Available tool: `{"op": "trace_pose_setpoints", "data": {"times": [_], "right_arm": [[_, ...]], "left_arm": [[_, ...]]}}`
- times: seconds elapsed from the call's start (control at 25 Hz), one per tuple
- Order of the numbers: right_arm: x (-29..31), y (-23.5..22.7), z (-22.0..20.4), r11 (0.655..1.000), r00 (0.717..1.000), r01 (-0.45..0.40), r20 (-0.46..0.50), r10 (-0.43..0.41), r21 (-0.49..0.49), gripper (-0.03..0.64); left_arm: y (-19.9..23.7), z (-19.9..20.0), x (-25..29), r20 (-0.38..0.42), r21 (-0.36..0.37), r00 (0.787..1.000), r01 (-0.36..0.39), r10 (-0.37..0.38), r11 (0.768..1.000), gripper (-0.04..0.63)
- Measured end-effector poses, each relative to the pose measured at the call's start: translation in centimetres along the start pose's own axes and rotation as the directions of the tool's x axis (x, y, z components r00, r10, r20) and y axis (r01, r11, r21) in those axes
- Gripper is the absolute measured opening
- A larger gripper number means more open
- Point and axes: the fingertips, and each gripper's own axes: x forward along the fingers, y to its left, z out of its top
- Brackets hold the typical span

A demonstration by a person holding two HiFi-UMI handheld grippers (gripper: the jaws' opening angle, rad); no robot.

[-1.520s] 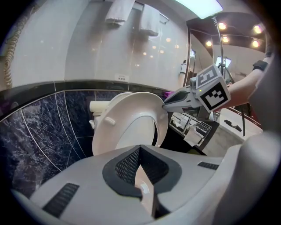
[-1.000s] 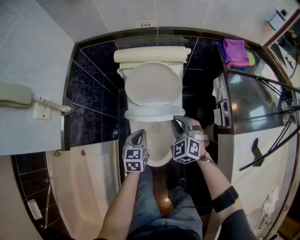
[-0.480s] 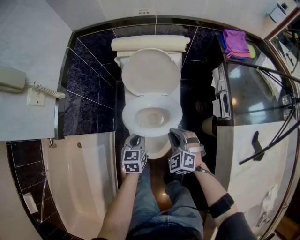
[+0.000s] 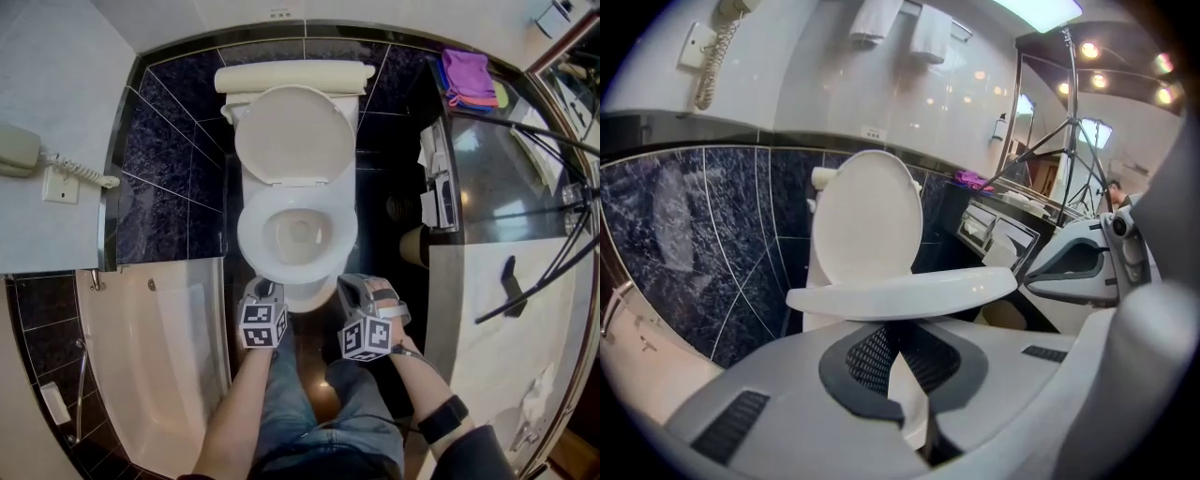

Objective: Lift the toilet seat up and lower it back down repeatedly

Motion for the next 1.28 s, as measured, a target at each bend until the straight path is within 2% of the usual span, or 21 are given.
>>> {"op": "trace_pose_setpoints", "data": {"times": [0.16,0.32,0.48,0.68,0.92,1.28], "right_arm": [[-0.1,-0.1,-3.8,0.988,0.998,0.048,-0.044,-0.041,0.150,0.018],[1.2,-1.1,-6.7,0.935,0.994,0.106,-0.057,-0.093,0.339,0.018],[3.4,-0.7,-8.7,0.893,0.992,0.127,-0.053,-0.115,0.431,0.018],[6.3,1.6,-10.3,0.882,0.993,0.118,-0.053,-0.105,0.457,0.018],[8.5,4.1,-12.4,0.894,0.995,0.101,-0.053,-0.086,0.437,0.018],[10.2,5.7,-14.0,0.906,0.996,0.087,-0.062,-0.067,0.415,0.018]], "left_arm": [[-0.2,-3.3,0.2,-0.033,0.009,0.999,0.004,-0.004,1.000,-0.002],[0.0,-7.6,1.2,-0.061,0.041,0.998,0.011,-0.009,0.999,-0.003],[-0.6,-12.7,2.5,-0.094,0.092,0.995,0.039,-0.031,0.995,-0.003],[-0.9,-18.4,4.2,-0.143,0.141,0.988,0.077,-0.056,0.987,-0.003],[-0.3,-24.8,7.0,-0.197,0.176,0.980,0.074,-0.039,0.982,-0.003],[0.4,-29.2,9.3,-0.261,0.207,0.965,0.067,-0.011,0.976,-0.003]]}}
